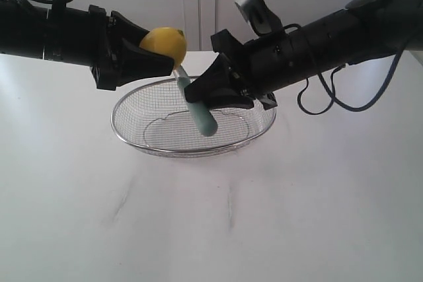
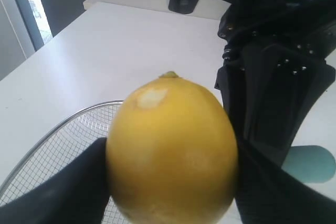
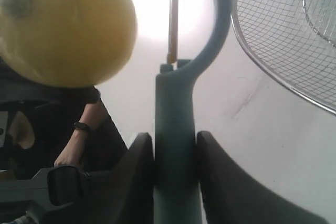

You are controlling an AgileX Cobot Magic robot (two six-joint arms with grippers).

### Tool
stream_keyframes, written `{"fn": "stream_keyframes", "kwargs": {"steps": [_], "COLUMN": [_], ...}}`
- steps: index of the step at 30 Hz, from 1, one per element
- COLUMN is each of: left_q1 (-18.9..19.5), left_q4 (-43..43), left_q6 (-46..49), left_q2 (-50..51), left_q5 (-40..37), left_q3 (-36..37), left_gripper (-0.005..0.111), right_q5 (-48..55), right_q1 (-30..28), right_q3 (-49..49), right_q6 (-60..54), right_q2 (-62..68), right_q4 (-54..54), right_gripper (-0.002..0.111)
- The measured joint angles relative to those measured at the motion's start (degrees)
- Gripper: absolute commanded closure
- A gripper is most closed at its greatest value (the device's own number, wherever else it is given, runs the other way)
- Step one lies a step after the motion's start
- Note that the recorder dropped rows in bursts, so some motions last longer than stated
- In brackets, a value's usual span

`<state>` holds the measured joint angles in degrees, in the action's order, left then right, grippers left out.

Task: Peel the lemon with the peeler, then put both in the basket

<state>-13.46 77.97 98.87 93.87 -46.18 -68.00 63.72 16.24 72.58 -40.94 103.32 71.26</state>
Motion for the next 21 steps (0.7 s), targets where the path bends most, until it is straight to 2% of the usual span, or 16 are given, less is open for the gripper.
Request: {"fn": "stream_keyframes", "kwargs": {"steps": [21], "left_q1": [0.0], "left_q4": [0.0], "left_q6": [0.0], "left_q2": [0.0], "left_q5": [0.0], "left_q3": [0.0], "left_gripper": [0.107], "right_q5": [-5.0], "right_q1": [0.0], "right_q3": [0.0], "right_q6": [2.3], "right_q2": [-2.8], "right_q4": [0.3], "right_gripper": [0.108]}}
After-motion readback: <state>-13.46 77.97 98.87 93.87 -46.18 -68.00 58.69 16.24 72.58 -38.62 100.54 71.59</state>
